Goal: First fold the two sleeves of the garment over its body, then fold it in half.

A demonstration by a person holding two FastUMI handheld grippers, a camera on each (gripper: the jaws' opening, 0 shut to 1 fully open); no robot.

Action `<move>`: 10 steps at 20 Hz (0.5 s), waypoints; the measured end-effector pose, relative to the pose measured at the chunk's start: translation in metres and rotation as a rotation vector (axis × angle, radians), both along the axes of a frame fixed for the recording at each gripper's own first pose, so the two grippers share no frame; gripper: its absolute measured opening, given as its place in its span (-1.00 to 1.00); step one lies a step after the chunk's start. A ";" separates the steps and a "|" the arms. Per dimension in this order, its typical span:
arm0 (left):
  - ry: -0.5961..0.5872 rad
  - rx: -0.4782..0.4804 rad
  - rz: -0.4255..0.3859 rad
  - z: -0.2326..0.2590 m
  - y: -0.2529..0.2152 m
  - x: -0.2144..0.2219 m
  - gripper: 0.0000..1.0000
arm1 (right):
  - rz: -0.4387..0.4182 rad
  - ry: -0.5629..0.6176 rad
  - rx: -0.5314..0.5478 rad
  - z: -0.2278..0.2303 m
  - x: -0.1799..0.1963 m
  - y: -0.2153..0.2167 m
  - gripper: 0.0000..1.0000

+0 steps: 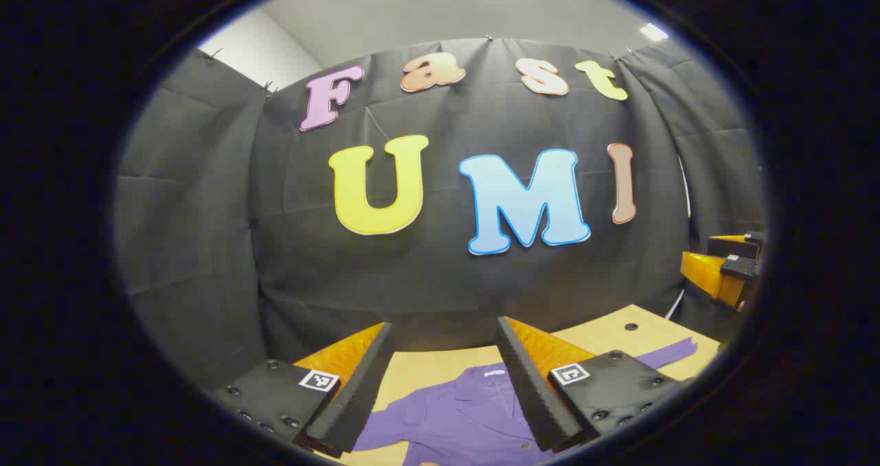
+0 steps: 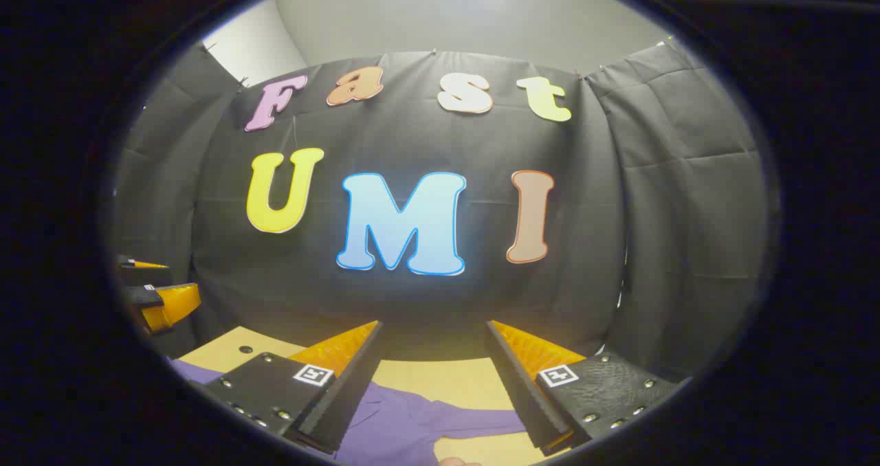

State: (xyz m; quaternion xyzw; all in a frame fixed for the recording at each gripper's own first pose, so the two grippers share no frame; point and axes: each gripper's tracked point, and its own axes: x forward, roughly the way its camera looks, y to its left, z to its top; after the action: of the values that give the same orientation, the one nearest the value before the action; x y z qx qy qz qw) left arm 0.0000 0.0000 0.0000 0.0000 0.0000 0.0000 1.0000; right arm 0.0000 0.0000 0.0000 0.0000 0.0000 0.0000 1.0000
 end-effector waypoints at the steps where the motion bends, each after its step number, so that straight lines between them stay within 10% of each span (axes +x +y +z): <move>1: -0.001 0.001 -0.003 0.001 -0.002 0.002 1.00 | 0.001 0.007 0.000 -0.002 0.000 -0.001 0.85; 10: -0.007 0.019 -0.004 0.006 -0.016 0.001 1.00 | -0.002 0.053 0.002 -0.015 0.011 -0.019 0.85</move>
State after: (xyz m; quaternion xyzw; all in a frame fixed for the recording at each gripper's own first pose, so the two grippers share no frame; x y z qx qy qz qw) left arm 0.0014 -0.0162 0.0058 0.0093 -0.0034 -0.0018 0.9999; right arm 0.0107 -0.0191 -0.0153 0.0012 0.0267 -0.0012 0.9996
